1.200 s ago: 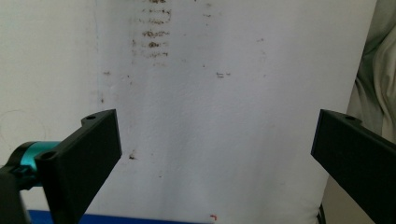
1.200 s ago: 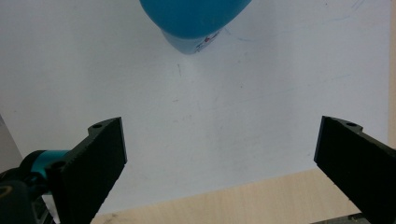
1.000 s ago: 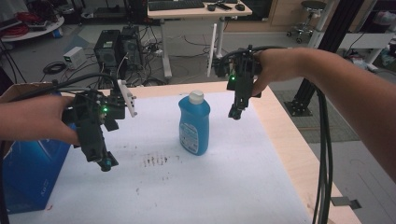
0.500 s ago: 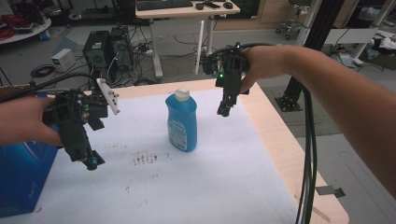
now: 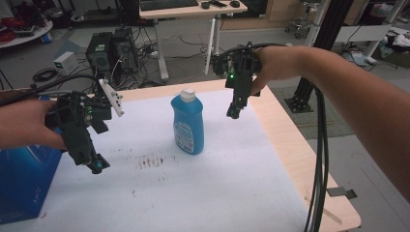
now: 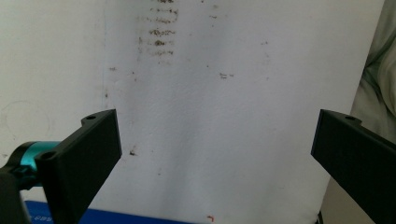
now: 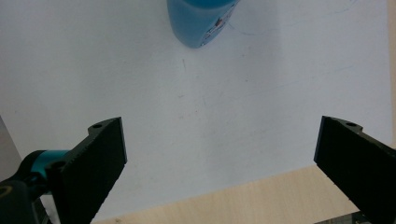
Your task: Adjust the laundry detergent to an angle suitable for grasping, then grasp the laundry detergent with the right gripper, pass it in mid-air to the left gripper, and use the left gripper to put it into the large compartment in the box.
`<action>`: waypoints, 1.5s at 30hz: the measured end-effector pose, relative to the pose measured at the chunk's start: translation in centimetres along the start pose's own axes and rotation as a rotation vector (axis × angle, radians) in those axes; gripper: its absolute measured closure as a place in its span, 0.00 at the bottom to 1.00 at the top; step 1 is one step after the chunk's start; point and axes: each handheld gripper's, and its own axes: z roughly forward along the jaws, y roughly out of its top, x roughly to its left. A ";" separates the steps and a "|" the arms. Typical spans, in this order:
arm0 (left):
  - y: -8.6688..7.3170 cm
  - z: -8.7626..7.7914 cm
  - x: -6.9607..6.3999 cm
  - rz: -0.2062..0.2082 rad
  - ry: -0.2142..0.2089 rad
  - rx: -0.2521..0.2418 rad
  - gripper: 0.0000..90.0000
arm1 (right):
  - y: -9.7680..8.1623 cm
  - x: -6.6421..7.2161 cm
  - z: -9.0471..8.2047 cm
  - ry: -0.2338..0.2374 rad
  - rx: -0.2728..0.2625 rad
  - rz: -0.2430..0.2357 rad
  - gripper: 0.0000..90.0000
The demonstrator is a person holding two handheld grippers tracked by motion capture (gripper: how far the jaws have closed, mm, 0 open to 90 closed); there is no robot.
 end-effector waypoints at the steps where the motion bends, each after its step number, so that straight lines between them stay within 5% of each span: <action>1: 0.0 0.0 0.0 0.000 0.000 0.000 0.02 | 0.0 0.1 0.0 0.000 0.002 -0.003 0.02; 6: -0.2 -0.3 -0.2 -0.004 0.008 -0.002 0.02 | 0.1 0.3 0.1 -0.010 -0.001 0.003 0.02; 18: -0.4 0.0 0.1 -0.001 0.000 0.003 0.02 | -0.8 1.3 0.9 -0.017 -0.062 0.117 0.02; 22: -0.5 0.1 0.4 -0.002 0.000 -0.004 0.02 | -1.1 1.7 1.6 -0.014 -0.087 0.184 0.02; 26: -0.6 0.3 0.6 -0.004 0.002 -0.011 0.02 | -1.5 2.1 2.1 0.009 -0.140 0.309 0.02; 37: -0.5 0.7 0.7 0.001 0.001 0.000 0.02 | -2.1 3.6 3.2 0.019 -0.263 0.442 0.02; 45: -0.3 0.9 0.7 0.009 0.005 0.000 0.02 | -3.1 4.4 4.2 -0.046 -0.386 0.533 0.02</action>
